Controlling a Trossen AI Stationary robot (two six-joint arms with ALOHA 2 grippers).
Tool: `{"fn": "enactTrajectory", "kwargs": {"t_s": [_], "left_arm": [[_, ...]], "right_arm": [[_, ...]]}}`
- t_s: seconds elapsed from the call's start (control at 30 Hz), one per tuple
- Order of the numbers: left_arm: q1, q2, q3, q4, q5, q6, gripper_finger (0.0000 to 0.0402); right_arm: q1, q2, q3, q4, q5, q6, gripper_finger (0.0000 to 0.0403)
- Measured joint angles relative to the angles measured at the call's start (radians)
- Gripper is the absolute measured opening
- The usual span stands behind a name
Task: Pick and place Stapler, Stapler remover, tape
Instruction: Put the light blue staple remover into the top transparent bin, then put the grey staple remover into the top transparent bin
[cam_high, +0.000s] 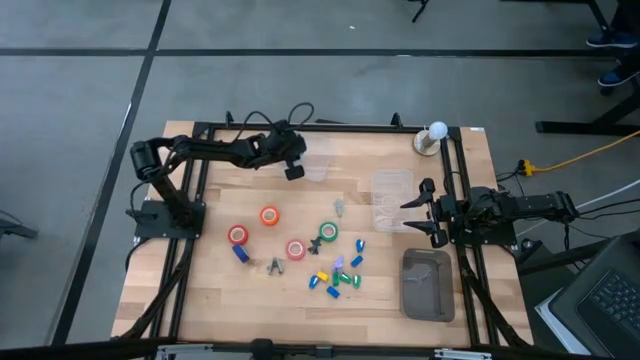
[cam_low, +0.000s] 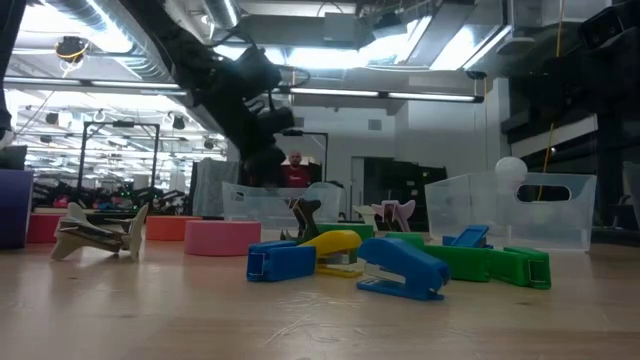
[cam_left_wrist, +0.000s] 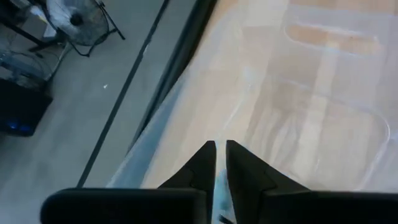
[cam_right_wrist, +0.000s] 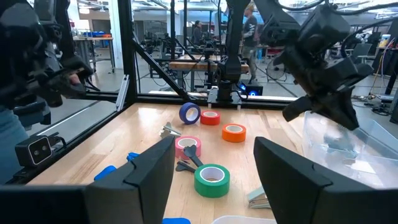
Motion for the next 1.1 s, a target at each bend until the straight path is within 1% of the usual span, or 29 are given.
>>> {"fn": "enactTrajectory", "kwargs": {"t_s": [0.13,0.27,0.37,0.47,0.57,0.83,0.97,1.1], "left_arm": [[0.0,-0.008,0.002,0.029,0.0,0.0,0.0062],[-0.009,-0.01,0.025,0.017,-0.001,-0.008,0.0087],[-0.039,-0.018,0.057,0.017,0.0,-0.008,0.0103],[-0.079,-0.031,0.096,0.019,0.039,-0.008,0.0113],[-0.124,-0.044,0.129,0.021,0.089,-0.008,0.0116],[-0.255,-0.045,0.179,0.026,0.169,0.012,0.0112],[-0.317,-0.045,0.179,0.026,0.182,0.054,0.0112],[-0.365,-0.045,0.179,0.024,0.183,0.031,0.0111]], "right_arm": [[0.0,0.0,0.0,0.0,0.0,0.0,0.0225],[0.0,0.0,0.0,0.0,0.0,0.0,0.0225],[0.0,0.0,0.0,0.0,0.0,0.0,0.0225],[0.0,0.0,0.0,0.0,0.0,0.0,0.0225],[0.0,0.0,0.0,0.0,0.0,0.0,0.0225],[0.0,0.0,0.0,0.0,0.0,0.0,0.0225],[0.0,0.0,0.0,0.0,0.0,0.0,0.0225],[0.0,0.0,0.0,0.0,0.0,0.0,0.0225]]}}
